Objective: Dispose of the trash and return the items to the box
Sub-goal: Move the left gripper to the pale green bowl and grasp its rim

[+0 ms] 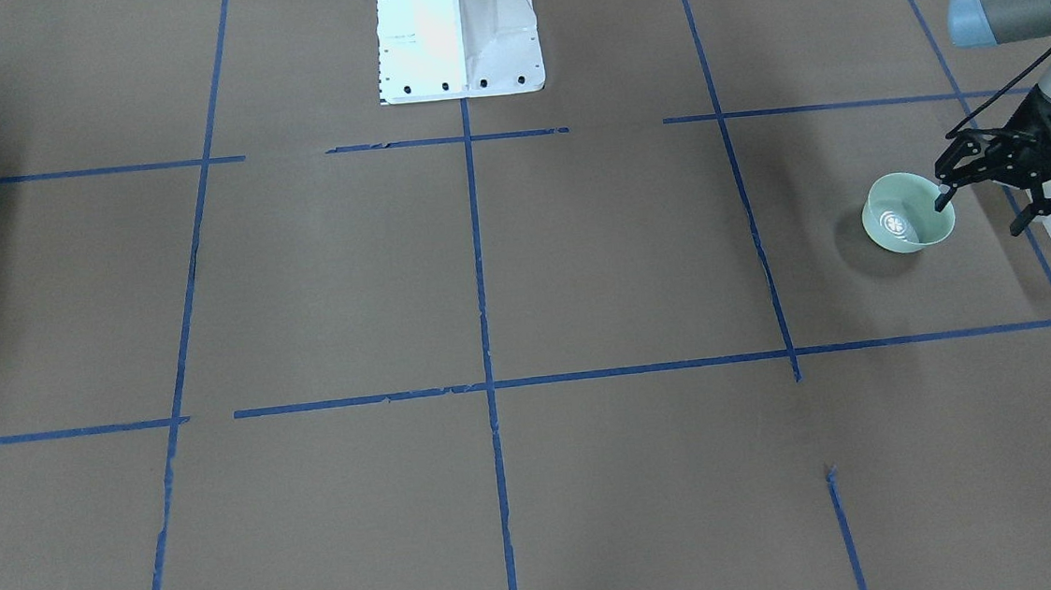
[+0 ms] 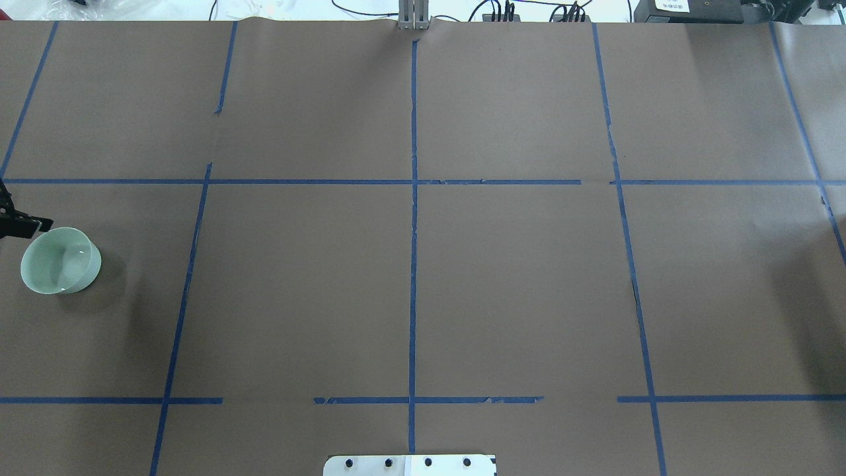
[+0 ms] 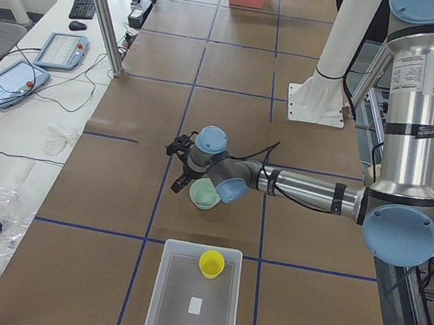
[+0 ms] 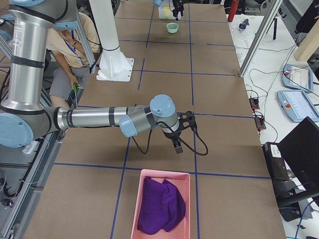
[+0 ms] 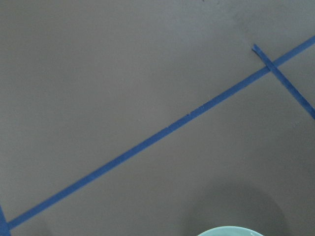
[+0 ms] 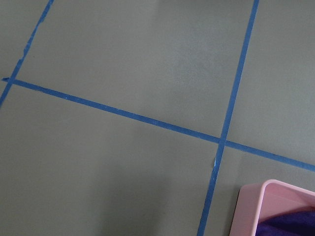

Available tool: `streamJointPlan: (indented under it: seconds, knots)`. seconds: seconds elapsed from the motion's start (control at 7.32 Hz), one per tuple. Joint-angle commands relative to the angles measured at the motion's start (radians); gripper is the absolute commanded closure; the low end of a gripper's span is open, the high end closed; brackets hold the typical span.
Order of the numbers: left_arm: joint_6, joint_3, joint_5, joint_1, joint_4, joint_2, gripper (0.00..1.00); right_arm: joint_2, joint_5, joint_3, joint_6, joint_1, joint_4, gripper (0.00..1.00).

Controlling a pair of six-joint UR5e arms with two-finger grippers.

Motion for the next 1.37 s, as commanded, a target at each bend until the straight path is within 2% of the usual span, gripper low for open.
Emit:
streamJointPlan:
  seconds: [0.0,0.27,0.41,0.55,0.82,0.96,1.09,1.23]
  knots:
    - [-0.070,0.085,0.033,0.079,-0.161,0.022,0.00,-0.006,-0.001,0.000,-0.001,0.000,0.000,0.00]
    - [-0.067,0.121,0.055,0.115,-0.189,0.022,0.06,-0.011,-0.001,0.000,-0.007,0.000,0.008,0.00]
    - [-0.067,0.137,0.092,0.139,-0.209,0.022,0.28,-0.023,-0.001,0.000,-0.004,0.000,0.034,0.00]
    - [-0.065,0.136,0.098,0.142,-0.212,0.022,0.99,-0.025,-0.002,0.000,-0.004,0.000,0.037,0.00]
    - [-0.055,0.109,0.095,0.136,-0.231,0.025,1.00,-0.025,-0.002,-0.001,-0.002,0.000,0.037,0.00]
    - [-0.055,0.042,0.068,0.135,-0.219,0.061,1.00,-0.025,-0.002,0.000,-0.002,0.000,0.037,0.00]
    - [-0.055,0.007,-0.031,0.129,-0.215,0.071,1.00,-0.025,-0.002,-0.001,-0.002,0.000,0.037,0.00]
    - [-0.032,-0.016,-0.061,0.104,-0.215,0.077,1.00,-0.025,-0.002,-0.002,-0.002,0.000,0.037,0.00]
